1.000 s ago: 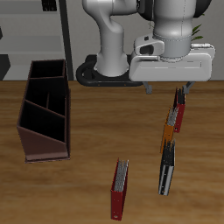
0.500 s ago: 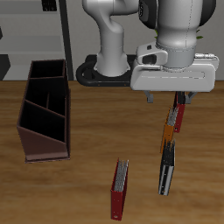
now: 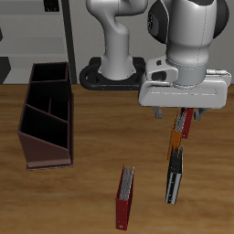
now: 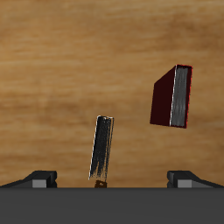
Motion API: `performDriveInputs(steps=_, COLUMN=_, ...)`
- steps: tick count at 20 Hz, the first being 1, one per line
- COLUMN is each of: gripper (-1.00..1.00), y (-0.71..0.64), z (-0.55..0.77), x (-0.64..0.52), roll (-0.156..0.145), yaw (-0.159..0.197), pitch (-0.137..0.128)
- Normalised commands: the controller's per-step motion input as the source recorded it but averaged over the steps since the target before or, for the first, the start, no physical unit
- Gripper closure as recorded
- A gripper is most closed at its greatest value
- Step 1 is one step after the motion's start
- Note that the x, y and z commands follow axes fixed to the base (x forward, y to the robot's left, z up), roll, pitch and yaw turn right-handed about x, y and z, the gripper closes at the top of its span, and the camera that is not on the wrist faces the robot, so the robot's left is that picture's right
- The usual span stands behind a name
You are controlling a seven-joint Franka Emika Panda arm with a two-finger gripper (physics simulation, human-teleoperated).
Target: Place the striped book into the right desk caddy's back compartment
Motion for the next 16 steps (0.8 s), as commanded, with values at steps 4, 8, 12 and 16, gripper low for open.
performDriveInputs(steps=4, gripper=-1.0, y=0.02, z=-0.32, x=0.09, roll=0.002, yaw=0.003, pitch=0.037)
performDriveInputs(steps=8, gripper=-1.0, y=-0.02, z=-0.33, x=0.1, roll=-0.003, yaw=-0.013, pitch=0.056)
performDriveInputs(steps=12, gripper=-1.0, y=0.03, z=-0.29, x=0.06, roll=0.008, yaw=0.004, pitch=0.051)
performDriveInputs(steps=16, gripper=-1.0, y=0.03, z=-0.16, x=0.06, roll=0.008, yaw=-0.009, pitch=0.034)
